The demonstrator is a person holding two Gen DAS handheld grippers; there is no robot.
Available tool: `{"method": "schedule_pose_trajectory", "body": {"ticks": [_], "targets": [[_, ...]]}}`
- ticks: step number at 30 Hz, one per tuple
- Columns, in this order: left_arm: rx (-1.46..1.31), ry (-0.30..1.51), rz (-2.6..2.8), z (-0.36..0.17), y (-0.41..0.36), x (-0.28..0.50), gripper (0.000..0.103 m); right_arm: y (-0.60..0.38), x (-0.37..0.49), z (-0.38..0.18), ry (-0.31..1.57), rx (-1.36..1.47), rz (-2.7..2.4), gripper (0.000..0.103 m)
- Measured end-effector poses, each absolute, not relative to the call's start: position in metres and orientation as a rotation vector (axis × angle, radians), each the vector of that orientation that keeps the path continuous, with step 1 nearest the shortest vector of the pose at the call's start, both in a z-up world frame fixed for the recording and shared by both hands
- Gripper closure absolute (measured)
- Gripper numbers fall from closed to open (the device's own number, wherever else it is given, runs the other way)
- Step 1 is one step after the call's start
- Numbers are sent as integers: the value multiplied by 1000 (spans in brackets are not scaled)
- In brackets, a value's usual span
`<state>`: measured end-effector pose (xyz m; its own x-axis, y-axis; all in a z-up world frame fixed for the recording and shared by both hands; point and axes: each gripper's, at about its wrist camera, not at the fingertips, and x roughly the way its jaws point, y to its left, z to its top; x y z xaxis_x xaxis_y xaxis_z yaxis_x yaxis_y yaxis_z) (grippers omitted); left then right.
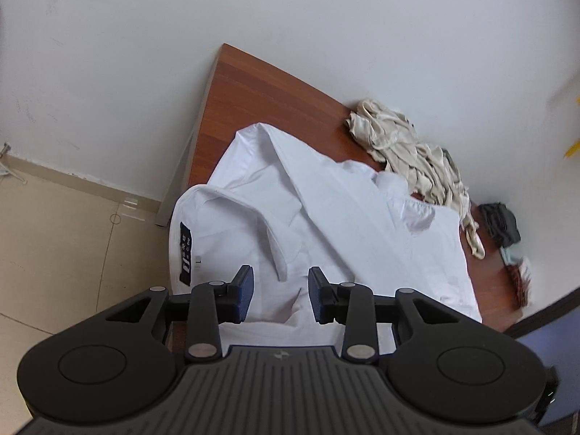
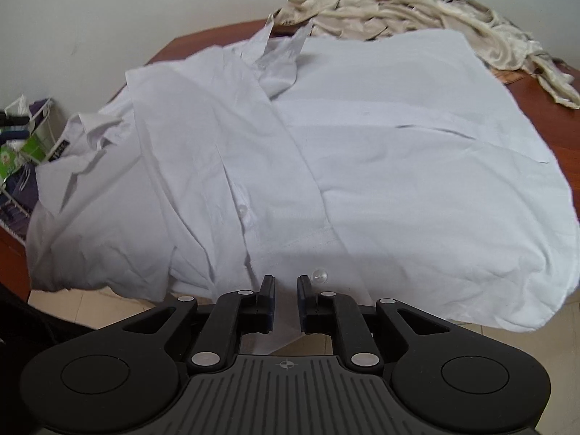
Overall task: Fold clothes
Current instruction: 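Open both grippers and release the white shirt flat on the table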
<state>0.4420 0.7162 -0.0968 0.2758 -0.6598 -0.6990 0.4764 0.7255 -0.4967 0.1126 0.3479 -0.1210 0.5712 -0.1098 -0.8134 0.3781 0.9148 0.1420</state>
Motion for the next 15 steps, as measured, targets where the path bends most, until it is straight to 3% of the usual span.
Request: {"method": "schedule_pose_trajectory", "body": {"ticks": [2, 12, 15], "targets": [[-158, 1033, -788, -100, 715, 442, 61, 356, 107, -106, 897, 328, -321, 78], [-57, 861, -876, -97, 711, 407, 55, 368, 65, -62, 812, 350, -427, 78], [-32, 846, -883, -100, 714, 392, 49, 363, 51, -63, 814, 357, -477, 77]]}}
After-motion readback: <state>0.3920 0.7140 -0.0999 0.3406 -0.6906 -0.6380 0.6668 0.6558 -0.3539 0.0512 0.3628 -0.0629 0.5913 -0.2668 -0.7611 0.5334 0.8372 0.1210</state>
